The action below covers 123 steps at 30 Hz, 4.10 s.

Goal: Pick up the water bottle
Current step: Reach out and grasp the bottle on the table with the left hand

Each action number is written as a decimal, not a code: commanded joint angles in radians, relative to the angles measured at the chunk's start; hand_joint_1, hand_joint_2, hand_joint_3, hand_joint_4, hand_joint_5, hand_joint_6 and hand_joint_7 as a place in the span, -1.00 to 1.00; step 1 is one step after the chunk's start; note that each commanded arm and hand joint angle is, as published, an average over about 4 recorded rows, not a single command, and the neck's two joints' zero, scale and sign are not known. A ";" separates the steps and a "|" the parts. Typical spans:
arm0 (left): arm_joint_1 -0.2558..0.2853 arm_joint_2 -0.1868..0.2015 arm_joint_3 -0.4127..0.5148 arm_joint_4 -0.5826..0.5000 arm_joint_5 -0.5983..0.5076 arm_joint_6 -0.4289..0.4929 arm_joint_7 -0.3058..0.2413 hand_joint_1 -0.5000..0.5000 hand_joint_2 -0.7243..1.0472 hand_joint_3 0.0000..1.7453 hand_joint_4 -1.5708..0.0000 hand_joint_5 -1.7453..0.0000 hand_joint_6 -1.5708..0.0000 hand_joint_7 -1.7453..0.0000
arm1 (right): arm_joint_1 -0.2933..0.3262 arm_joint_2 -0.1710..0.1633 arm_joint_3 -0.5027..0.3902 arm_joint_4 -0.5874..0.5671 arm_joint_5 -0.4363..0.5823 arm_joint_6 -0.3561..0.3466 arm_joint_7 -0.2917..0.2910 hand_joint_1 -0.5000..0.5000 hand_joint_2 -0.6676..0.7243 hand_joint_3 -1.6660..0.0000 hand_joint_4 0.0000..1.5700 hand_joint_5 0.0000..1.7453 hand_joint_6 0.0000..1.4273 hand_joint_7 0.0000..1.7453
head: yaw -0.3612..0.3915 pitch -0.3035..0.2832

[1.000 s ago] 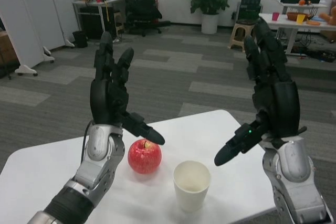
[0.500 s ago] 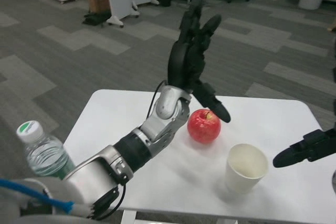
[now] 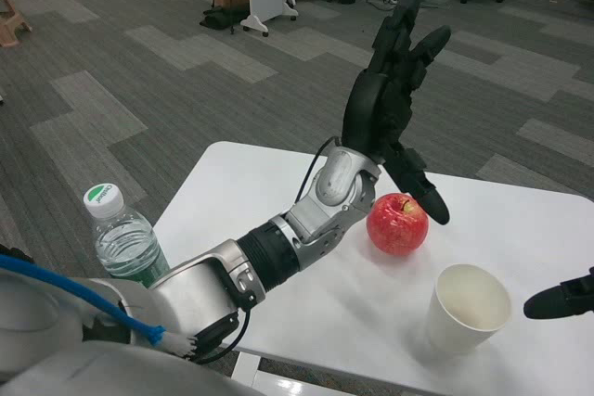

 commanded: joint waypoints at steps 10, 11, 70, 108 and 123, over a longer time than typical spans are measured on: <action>0.094 -0.004 0.068 -0.008 0.001 -0.083 0.031 -1.00 -0.80 -0.90 1.00 0.41 1.00 1.00 | -0.007 0.005 -0.028 0.065 0.017 -0.074 -0.056 -0.83 0.73 1.00 -1.00 -1.00 -1.00 -1.00 | 0.230 -0.115; 0.098 -0.004 0.068 -0.010 0.001 -0.089 0.034 -1.00 -0.80 -0.90 1.00 0.41 1.00 1.00 | -0.007 0.005 -0.029 0.067 0.017 -0.075 -0.056 -0.83 0.73 1.00 -1.00 -1.00 -1.00 -1.00 | 0.259 -0.123; 0.625 -0.108 0.327 -0.163 0.483 -0.732 0.484 -1.00 -0.40 -0.90 1.00 0.65 1.00 1.00 | -0.084 -0.074 0.075 0.433 0.116 -0.204 -0.146 -0.83 0.68 1.00 -1.00 -1.00 -1.00 -1.00 | 0.571 -0.150; 0.680 -0.213 0.609 -0.296 0.536 -0.820 0.484 -1.00 -0.40 -0.90 1.00 0.47 1.00 1.00 | -0.086 -0.095 0.084 0.477 0.144 -0.205 -0.148 -0.83 0.73 1.00 -1.00 -1.00 -1.00 -1.00 | 0.565 -0.102; 0.709 -0.242 0.678 -0.306 0.520 -0.873 0.559 -1.00 -0.40 -0.90 1.00 0.18 1.00 1.00 | -0.085 -0.094 0.081 0.468 0.151 -0.219 -0.148 -0.83 0.73 1.00 -1.00 -1.00 -1.00 -1.00 | 0.550 -0.097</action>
